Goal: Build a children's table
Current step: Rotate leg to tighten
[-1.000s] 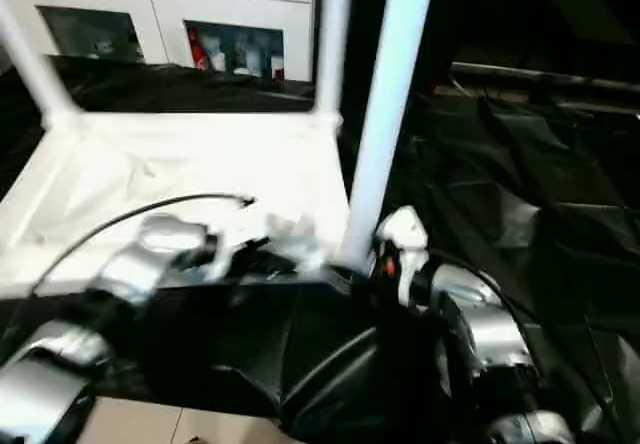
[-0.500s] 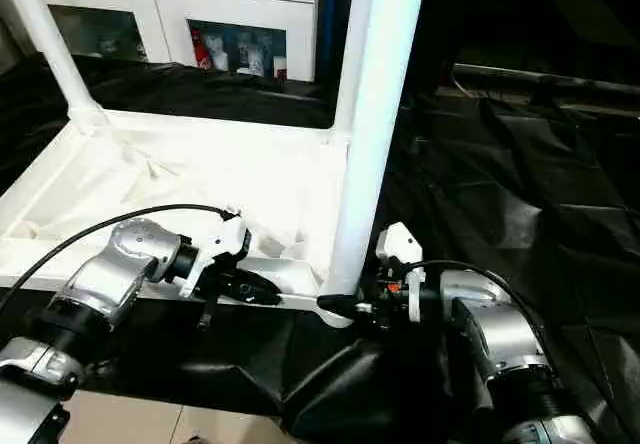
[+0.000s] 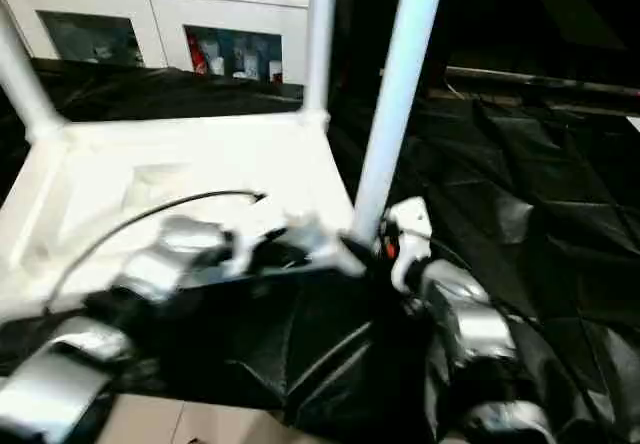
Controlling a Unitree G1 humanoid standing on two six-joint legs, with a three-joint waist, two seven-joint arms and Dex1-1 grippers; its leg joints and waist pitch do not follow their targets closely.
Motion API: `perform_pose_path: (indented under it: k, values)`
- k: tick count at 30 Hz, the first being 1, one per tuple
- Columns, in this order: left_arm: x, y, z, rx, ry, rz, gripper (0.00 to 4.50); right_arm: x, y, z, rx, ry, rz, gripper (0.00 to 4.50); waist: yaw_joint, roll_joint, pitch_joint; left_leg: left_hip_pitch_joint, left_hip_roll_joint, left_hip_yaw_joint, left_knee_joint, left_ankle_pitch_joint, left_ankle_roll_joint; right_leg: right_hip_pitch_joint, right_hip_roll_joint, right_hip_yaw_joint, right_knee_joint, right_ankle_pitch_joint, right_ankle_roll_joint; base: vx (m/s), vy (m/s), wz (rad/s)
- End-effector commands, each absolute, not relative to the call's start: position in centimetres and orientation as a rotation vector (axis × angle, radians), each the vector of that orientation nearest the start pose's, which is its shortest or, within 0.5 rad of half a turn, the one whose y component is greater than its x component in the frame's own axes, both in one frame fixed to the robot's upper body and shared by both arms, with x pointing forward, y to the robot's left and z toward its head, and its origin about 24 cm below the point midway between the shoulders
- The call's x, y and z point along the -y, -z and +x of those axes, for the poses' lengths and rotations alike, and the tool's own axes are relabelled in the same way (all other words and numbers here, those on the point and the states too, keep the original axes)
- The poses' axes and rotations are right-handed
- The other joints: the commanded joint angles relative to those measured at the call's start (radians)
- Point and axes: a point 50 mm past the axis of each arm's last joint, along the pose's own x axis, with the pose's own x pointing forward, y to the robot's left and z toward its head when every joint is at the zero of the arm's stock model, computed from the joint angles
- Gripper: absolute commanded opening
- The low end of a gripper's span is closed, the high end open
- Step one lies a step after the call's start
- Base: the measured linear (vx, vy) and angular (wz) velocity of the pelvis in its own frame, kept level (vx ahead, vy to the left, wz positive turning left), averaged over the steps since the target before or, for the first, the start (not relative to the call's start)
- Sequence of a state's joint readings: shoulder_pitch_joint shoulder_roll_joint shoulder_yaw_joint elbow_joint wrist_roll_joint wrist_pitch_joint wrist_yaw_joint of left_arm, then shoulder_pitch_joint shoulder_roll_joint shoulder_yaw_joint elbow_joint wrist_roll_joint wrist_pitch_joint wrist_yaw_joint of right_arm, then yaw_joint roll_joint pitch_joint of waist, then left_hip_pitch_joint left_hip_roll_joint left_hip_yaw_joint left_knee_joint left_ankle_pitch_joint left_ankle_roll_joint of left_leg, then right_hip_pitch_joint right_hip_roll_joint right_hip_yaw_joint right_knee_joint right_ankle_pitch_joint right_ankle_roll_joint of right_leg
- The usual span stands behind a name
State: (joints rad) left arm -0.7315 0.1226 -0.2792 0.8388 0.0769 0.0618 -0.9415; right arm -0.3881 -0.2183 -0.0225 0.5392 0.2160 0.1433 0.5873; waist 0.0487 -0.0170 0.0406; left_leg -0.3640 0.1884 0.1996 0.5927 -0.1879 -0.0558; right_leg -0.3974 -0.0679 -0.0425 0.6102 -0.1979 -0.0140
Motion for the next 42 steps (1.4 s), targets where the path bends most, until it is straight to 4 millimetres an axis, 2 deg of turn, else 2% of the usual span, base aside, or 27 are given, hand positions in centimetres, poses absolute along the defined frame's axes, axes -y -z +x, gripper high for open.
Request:
perform_pose_path:
  k: [1, 2, 4, 6, 7, 8, 10, 12, 13, 14, 17, 18, 19, 21, 23, 27, 30, 31, 33, 35, 36, 37, 38, 39, 40, 41, 42]
  values:
    - [-4.8, -5.0, 34.1, -0.313, 1.119, 0.271, 0.0, 14.9, 0.1, 30.5, -0.393, -0.535, 0.071, 2.51, 0.002, -0.008, -0.048, 0.013, 0.039, -0.023, -0.071, -0.219, 0.032, 0.035, -0.074, 0.042, -0.092, -0.281, -0.181, 0.0, 0.0, 0.0]
    - [-4.0, -5.1, 34.1, -0.303, 1.118, 0.273, 0.0, 14.1, 0.1, 30.6, -0.388, -0.528, 0.074, 2.51, 0.003, -0.013, -0.051, 0.011, 0.04, -0.023, -0.07, -0.208, 0.038, 0.039, -0.075, 0.042, -0.091, -0.26, -0.184, 0.0, 0.0, 0.0]
    - [-3.6, -5.2, 34.0, -0.29, 1.136, 0.276, 0.0, 13.2, -0.1, 30.6, -0.37, -0.568, 0.061, 2.51, 0.008, -0.008, -0.051, 0.009, 0.039, -0.022, -0.07, -0.196, 0.051, 0.041, -0.075, 0.041, -0.09, -0.232, -0.185, 0.0, 0.0, 0.0]
    - [-3.5, -5.2, 34.0, -0.285, 1.146, 0.285, 0.0, 12.7, -0.4, 30.5, -0.345, -0.608, 0.055, 2.51, 0.009, -0.01, -0.051, 0.007, 0.038, -0.022, -0.07, -0.196, 0.062, 0.042, -0.076, 0.04, -0.091, -0.233, -0.18, 0.0, 0.0, 0.0]
    - [-3.7, -5.1, 34.0, -0.279, 1.157, 0.299, 0.0, 12.8, -0.5, 30.3, -0.332, -0.635, 0.042, 2.86, 0.01, -0.009, -0.05, 0.007, 0.037, -0.022, -0.07, -0.203, 0.065, 0.042, -0.077, 0.039, -0.093, -0.255, -0.175, 0.0, 0.0, 0.0]
    - [-3.9, -5.0, 34.0, -0.279, 1.159, 0.307, 0.0, 12.8, -0.6, 30.2, -0.325, -0.658, 0.046, 2.86, 0.011, -0.009, -0.049, 0.008, 0.038, -0.022, -0.07, -0.208, 0.066, 0.041, -0.077, 0.039, -0.095, -0.27, -0.172, 0.0, 0.0, 0.0]
    - [-4.1, -5.0, 34.1, -0.275, 1.164, 0.32, 0.0, 13.1, -0.7, 30.0, -0.319, -0.678, 0.048, 3.24, 0.012, -0.007, -0.049, 0.008, 0.039, -0.023, -0.071, -0.218, 0.066, 0.04, -0.078, 0.039, -0.099, -0.306, -0.16, 0.0, 0.0, 0.0]
    - [-4.6, -4.9, 34.0, -0.27, 1.181, 0.33, 0.0, 13.8, -0.9, 29.9, -0.31, -0.698, 0.023, 3.31, 0.012, -0.011, -0.049, 0.006, 0.039, -0.023, -0.072, -0.217, 0.068, 0.041, -0.076, 0.038, -0.098, -0.306, -0.155, 0.0, 0.0, 0.0]
    - [-4.7, -4.9, 34.0, -0.263, 1.19, 0.332, 0.0, 14.2, -1.1, 29.7, -0.305, -0.719, 0.016, 3.38, 0.013, -0.01, -0.05, 0.003, 0.04, -0.025, -0.074, -0.219, 0.071, 0.043, -0.078, 0.037, -0.096, -0.302, -0.15, 0.0, 0.0, 0.0]
    - [-4.8, -4.9, 33.9, -0.265, 1.197, 0.332, 0.0, 14.6, -1.3, 29.5, -0.301, -0.741, 0.013, 3.38, 0.012, -0.013, -0.049, 0.003, 0.041, -0.025, -0.074, -0.222, 0.074, 0.043, -0.077, 0.037, -0.097, -0.305, -0.149, 0.0, 0.0, 0.0]
    - [-5.2, -4.7, 33.7, -0.262, 1.225, 0.342, 0.0, 16.4, -2.2, 28.7, -0.281, -0.825, -0.008, 3.38, 0.018, -0.014, -0.049, 0.004, 0.042, -0.023, -0.071, -0.221, 0.09, 0.042, -0.08, 0.038, -0.099, -0.305, -0.149, 0.0, 0.0, 0.0]
    - [-5.2, -4.7, 33.7, -0.262, 1.225, 0.342, 0.0, 16.4, -2.2, 28.7, -0.281, -0.825, -0.008, 3.38, 0.019, -0.014, -0.049, 0.005, 0.043, -0.023, -0.071, -0.222, 0.092, 0.041, -0.08, 0.038, -0.098, -0.301, -0.152, 0.0, 0.0, 0.0]
    - [-5.4, -4.7, 33.6, -0.257, 1.241, 0.343, 0.0, 17.7, -2.7, 28.1, -0.276, -0.866, -0.03, 3.38, 0.019, -0.016, -0.05, 0.001, 0.043, -0.025, -0.072, -0.21, 0.095, 0.047, -0.079, 0.035, -0.096, -0.283, -0.155, 0.0, 0.0, 0.0]
    - [-5.5, -4.8, 33.5, -0.248, 1.258, 0.34, 0.0, 19.0, -3.2, 27.7, -0.273, -0.89, -0.044, 3.38, 0.02, -0.015, -0.051, 0.003, 0.044, -0.023, -0.069, -0.209, 0.106, 0.044, -0.079, 0.036, -0.094, -0.257, -0.166, 0.0, 0.0, 0.0]
    - [-5.7, -4.8, 33.3, -0.233, 1.278, 0.336, 0.0, 21.0, -4.4, 27.1, -0.279, -0.922, -0.03, 3.38, 0.019, -0.017, -0.051, -0.002, 0.043, -0.023, -0.066, -0.196, 0.124, 0.047, -0.079, 0.034, -0.09, -0.225, -0.18, 0.0, 0.0, 0.0]
    - [-6.0, -4.9, 33.0, -0.203, 1.298, 0.316, 0.0, 22.1, -5.5, 25.8, -0.301, -1.019, -0.01, 3.38, 0.023, -0.019, -0.051, -0.004, 0.044, -0.023, -0.065, -0.199, 0.137, 0.047, -0.08, 0.032, -0.092, -0.241, -0.183, 0.0, 0.0, 0.0]
    - [-6.2, -5.0, 33.1, -0.178, 1.268, 0.304, 0.0, 22.0, -5.6, 25.3, -0.318, -1.059, -0.008, 3.38, 0.023, -0.02, -0.051, -0.002, 0.049, -0.025, -0.067, -0.204, 0.126, 0.046, -0.081, 0.03, -0.091, -0.249, -0.186, 0.0, 0.0, 0.0]
    - [-6.5, -5.3, 33.1, -0.164, 1.243, 0.271, 0.4, 21.5, -5.5, 25.2, -0.318, -1.081, -0.009, 3.44, 0.024, -0.023, -0.053, -0.001, 0.052, -0.025, -0.067, -0.194, 0.12, 0.044, -0.081, 0.031, -0.086, -0.208, -0.204, 0.0, 0.0, 0.0]
    - [-6.8, -5.6, 33.1, -0.156, 1.235, 0.261, 0.45, 21.1, -5.4, 25.4, -0.308, -1.072, -0.011, 3.44, 0.022, -0.024, -0.054, -0.002, 0.055, -0.026, -0.067, -0.173, 0.12, 0.044, -0.083, 0.03, -0.076, -0.145, -0.227, 0.0, 0.0, 0.0]
    - [-7.9, -6.4, 32.7, -0.132, 1.204, 0.203, 0.59, 19.7, -5.1, 26.3, -0.269, -1.03, -0.008, 3.44, 0.018, -0.024, -0.054, -0.004, 0.057, -0.026, -0.068, -0.163, 0.117, 0.044, -0.086, 0.031, -0.07, -0.11, -0.25, 0.0, 0.0, 0.0]
    - [-7.9, -6.4, 32.7, -0.132, 1.204, 0.203, 0.86, 19.7, -5.1, 26.3, -0.269, -1.03, -0.008, 3.44, 0.015, -0.032, -0.05, -0.006, 0.055, -0.025, -0.068, -0.157, 0.115, 0.043, -0.085, 0.03, -0.07, -0.114, -0.254, 0.0, 0.0, 0.0]
    - [-9.2, -7.0, 31.9, -0.119, 1.177, 0.182, 0.86, 18.4, -4.9, 26.9, -0.248, -1.004, 0.016, 3.44, 0.014, -0.036, -0.049, -0.003, 0.057, -0.024, -0.069, -0.163, 0.11, 0.042, -0.086, 0.03, -0.07, -0.133, -0.254, 0.0, 0.0, 0.0]
    - [-9.9, -7.2, 31.4, -0.113, 1.16, 0.176, 0.95, 17.8, -4.8, 27.2, -0.241, -0.994, 0.03, 3.44, 0.012, -0.042, -0.049, -0.006, 0.06, -0.025, -0.071, -0.16, 0.104, 0.044, -0.089, 0.03, -0.067, -0.138, -0.256, 0.0, 0.0, 0.0]
    - [-9.9, -7.2, 31.4, -0.113, 1.16, 0.176, 1.05, 17.8, -4.8, 27.2, -0.241, -0.994, 0.03, 3.44, 0.01, -0.032, -0.045, -0.004, 0.059, -0.025, -0.075, -0.171, 0.093, 0.039, -0.085, 0.03, -0.072, -0.173, -0.245, 0.0, 0.0, 0.0]
    - [-11.4, -7.6, 30.5, -0.105, 1.101, 0.164, 1.05, 16.6, -4.5, 27.7, -0.226, -0.98, 0.05, 3.44, 0.01, -0.038, -0.046, 0.006, 0.062, -0.021, -0.072, -0.182, 0.081, 0.034, -0.084, 0.032, -0.071, -0.177, -0.245, 0.0, 0.0, 0.0]
    - [-12.4, -7.8, 29.9, -0.097, 1.055, 0.157, 1.2, 16.1, -4.3, 28.1, -0.216, -0.964, 0.071, 3.44, 0.007, -0.04, -0.04, 0.0, 0.064, -0.023, -0.077, -0.183, 0.075, 0.034, -0.086, 0.031, -0.068, -0.18, -0.247, 0.0, 0.0, 0.0]
    - [-12.7, -7.9, 29.7, -0.095, 1.041, 0.156, 1.2, 15.9, -4.3, 28.2, -0.213, -0.958, 0.077, 3.44, 0.008, -0.033, -0.038, 0.004, 0.063, -0.023, -0.079, -0.193, 0.063, 0.032, -0.083, 0.031, -0.072, -0.197, -0.239, 0.0, 0.0, 0.0]
